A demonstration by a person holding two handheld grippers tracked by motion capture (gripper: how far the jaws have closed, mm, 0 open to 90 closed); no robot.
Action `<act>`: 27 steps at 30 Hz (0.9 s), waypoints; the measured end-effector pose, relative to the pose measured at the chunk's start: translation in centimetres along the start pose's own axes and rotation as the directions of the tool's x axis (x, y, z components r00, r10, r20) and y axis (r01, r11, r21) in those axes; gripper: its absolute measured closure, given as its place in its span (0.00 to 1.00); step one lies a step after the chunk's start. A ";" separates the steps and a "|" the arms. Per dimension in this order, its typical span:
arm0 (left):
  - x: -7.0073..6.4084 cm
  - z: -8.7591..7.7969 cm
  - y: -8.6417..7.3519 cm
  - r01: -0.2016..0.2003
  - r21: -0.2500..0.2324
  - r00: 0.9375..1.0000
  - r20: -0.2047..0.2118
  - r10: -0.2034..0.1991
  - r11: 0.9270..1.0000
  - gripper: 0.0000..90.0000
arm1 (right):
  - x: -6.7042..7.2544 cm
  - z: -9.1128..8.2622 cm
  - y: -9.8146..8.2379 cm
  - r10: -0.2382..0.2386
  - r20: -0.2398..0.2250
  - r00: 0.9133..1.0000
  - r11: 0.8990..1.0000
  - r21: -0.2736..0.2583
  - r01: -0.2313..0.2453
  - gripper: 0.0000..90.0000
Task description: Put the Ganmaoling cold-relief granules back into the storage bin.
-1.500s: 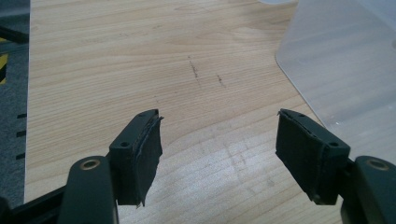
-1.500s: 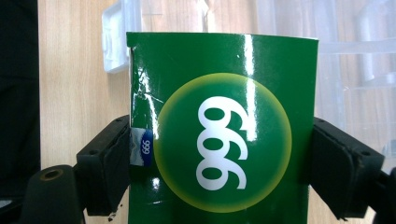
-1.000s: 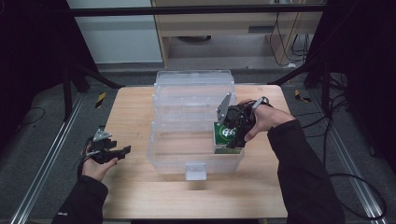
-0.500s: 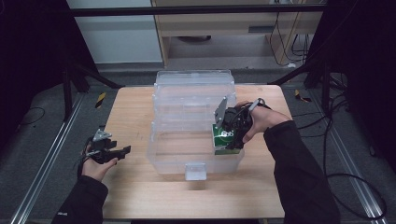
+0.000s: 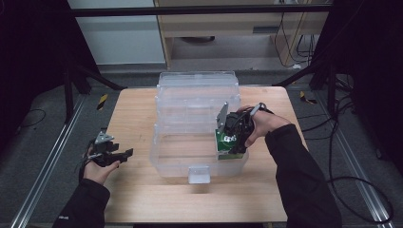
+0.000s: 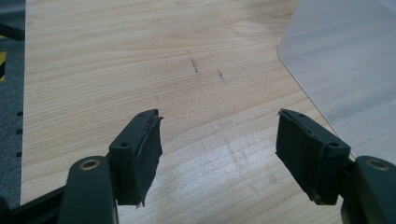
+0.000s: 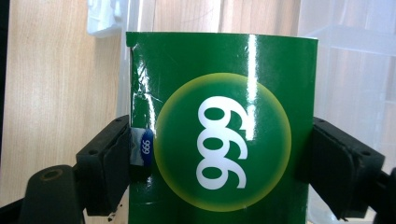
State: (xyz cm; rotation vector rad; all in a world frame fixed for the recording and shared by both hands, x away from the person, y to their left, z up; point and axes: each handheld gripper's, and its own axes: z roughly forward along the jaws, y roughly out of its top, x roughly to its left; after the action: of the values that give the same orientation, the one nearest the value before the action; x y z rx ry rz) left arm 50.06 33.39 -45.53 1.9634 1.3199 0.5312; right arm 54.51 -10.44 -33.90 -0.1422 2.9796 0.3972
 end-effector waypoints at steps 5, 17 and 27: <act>0.0 0.0 0.0 -0.001 0.002 1.000 0.000 0.001 1.000 0.34 | -0.1 0.4 -0.1 -0.001 -0.007 1.000 1.000 -0.002 0.001 0.19; 0.0 0.1 0.0 -0.004 0.005 1.000 0.000 0.004 1.000 0.33 | -0.2 1.3 -0.2 0.005 -0.006 1.000 1.000 0.005 -0.005 0.19; -0.1 0.1 0.0 -0.006 0.004 1.000 0.001 0.006 1.000 0.33 | 0.0 1.4 -0.1 0.020 0.003 1.000 1.000 0.003 -0.020 0.19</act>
State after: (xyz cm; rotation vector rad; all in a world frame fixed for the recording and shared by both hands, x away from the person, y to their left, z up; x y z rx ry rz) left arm 50.08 33.30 -45.62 1.9714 1.3162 0.5304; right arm 54.69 -10.11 -35.27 -0.1108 2.9805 0.3947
